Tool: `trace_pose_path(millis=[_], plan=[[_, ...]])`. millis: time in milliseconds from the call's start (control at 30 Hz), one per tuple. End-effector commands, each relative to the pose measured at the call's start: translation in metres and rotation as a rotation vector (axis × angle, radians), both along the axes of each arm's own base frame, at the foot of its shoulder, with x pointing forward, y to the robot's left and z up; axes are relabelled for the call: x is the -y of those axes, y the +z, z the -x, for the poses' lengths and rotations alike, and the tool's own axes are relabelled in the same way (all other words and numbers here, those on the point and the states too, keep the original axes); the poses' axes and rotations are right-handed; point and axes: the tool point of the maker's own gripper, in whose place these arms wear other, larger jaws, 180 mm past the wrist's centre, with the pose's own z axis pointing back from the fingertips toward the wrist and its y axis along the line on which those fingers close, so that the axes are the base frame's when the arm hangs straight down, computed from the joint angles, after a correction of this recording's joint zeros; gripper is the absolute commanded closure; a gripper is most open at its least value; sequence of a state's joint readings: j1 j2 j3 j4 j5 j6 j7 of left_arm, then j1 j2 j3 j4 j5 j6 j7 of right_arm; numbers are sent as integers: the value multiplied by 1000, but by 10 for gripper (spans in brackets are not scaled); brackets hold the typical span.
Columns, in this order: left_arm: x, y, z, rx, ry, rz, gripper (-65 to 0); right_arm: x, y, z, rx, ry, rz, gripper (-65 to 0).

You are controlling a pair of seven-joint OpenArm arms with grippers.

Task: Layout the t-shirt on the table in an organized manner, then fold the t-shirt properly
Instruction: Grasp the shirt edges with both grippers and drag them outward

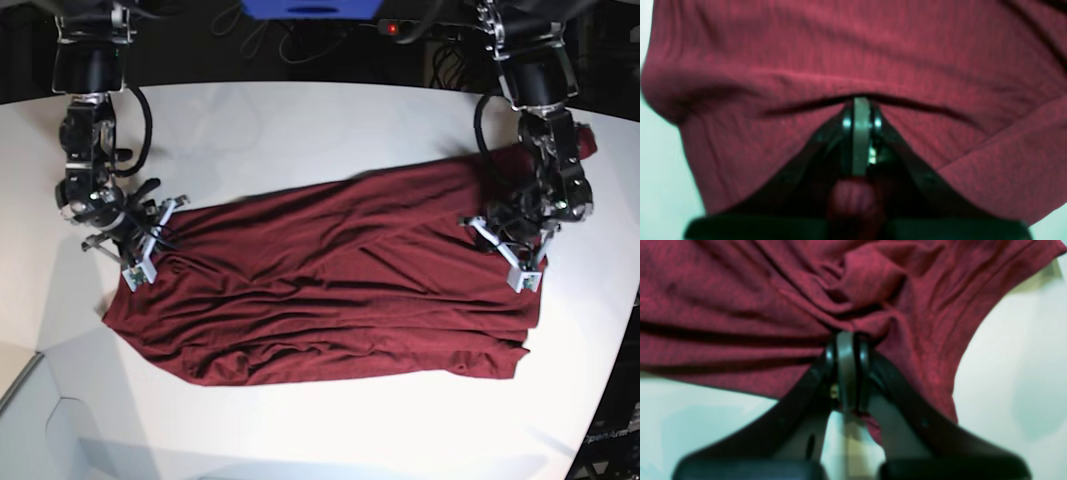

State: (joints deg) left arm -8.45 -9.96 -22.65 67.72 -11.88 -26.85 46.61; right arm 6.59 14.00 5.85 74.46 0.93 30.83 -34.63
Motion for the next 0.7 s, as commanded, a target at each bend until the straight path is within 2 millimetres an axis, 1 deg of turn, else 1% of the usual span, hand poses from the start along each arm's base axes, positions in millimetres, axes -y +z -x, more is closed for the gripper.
trace_pose_path(millis=[0, 67, 167, 233, 267, 367, 467, 500, 533, 600, 667], plan=[[-11, -26, 27, -148, -16, -61, -1, 9, 0, 2, -9, -3, 26, -6], [-14, -38, 33, -168, -4, -47, -1, 12, 2, 2, 5, -2, 30, -7], [-15, -44, 27, -162, 13, -24, -1, 13, 0, 5, -1, 0, 32, -7], [-23, -49, 26, -175, 20, -40, -1, 14, 0, 6, 1, 1, 33, -7], [-25, -50, 24, -175, 20, -50, -1, 19, 1, 6, 0, 0, 44, -7], [-29, -50, 16, -173, 14, -77, -1, 24, 0, 8, -6, 3, 58, -6], [-32, -47, 12, -166, 9, -100, -1, 27, -4, 17, -20, 4, 66, -6], [-33, -43, 7, -155, 9, -106, -1, 31, -1, 17, -13, 5, 77, -5], [-34, -40, 1, -144, 10, -107, -1, 31, -4, 23, -24, 10, 80, -5], [-35, -35, -5, -130, 11, -108, -1, 27, -5, 29, -33, 41, 80, -5], [-37, -33, -7, -124, 16, -108, -1, 22, -4, 35, -33, 76, 79, -5]])
